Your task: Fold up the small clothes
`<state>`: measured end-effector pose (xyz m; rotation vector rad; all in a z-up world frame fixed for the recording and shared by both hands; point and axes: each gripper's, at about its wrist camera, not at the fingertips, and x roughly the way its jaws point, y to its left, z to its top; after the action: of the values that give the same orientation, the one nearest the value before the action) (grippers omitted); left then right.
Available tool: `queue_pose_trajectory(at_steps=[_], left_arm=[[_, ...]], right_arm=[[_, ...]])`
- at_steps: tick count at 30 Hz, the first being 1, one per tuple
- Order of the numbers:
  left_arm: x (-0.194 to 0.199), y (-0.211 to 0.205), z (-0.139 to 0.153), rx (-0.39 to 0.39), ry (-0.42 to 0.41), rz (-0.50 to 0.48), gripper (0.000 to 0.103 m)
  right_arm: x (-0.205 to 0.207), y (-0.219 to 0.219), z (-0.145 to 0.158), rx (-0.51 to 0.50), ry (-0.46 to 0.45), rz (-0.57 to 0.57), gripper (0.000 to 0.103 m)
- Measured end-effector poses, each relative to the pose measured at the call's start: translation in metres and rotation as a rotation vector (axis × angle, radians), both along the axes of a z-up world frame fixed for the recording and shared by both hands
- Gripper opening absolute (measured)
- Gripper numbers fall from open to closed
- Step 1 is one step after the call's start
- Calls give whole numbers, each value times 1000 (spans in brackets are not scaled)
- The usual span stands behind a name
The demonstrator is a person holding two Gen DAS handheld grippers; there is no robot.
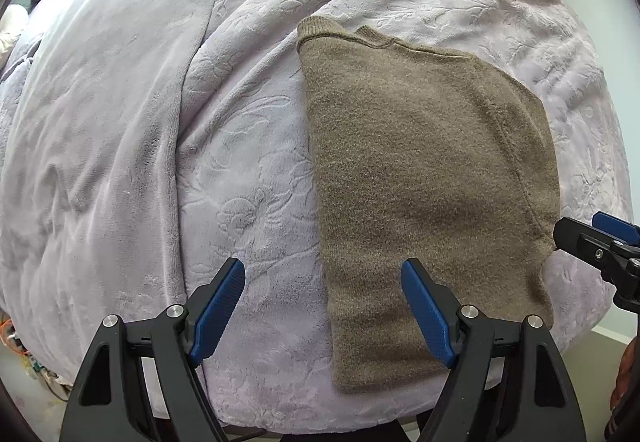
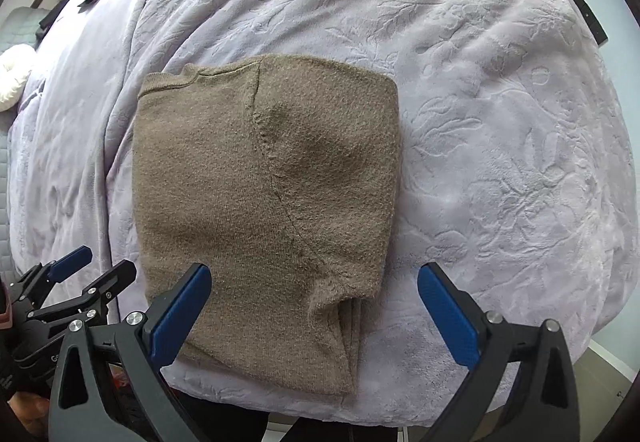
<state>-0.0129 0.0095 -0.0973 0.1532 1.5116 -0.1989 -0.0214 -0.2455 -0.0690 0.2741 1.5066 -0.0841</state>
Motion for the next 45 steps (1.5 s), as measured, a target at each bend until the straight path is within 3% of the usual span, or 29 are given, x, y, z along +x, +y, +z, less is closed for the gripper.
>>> queue_pose_trajectory(at_steps=[16, 25, 45], left_arm=[[-1, -2, 0, 23, 0, -10, 81], [0, -1, 0, 85, -16, -12, 81], [1, 1, -3, 88, -4, 9, 81]], right_arm=[[0, 3, 2, -1, 0, -3, 103], [-2, 4, 1, -4, 3, -5, 103], [0, 5, -1, -13, 6, 5, 103]])
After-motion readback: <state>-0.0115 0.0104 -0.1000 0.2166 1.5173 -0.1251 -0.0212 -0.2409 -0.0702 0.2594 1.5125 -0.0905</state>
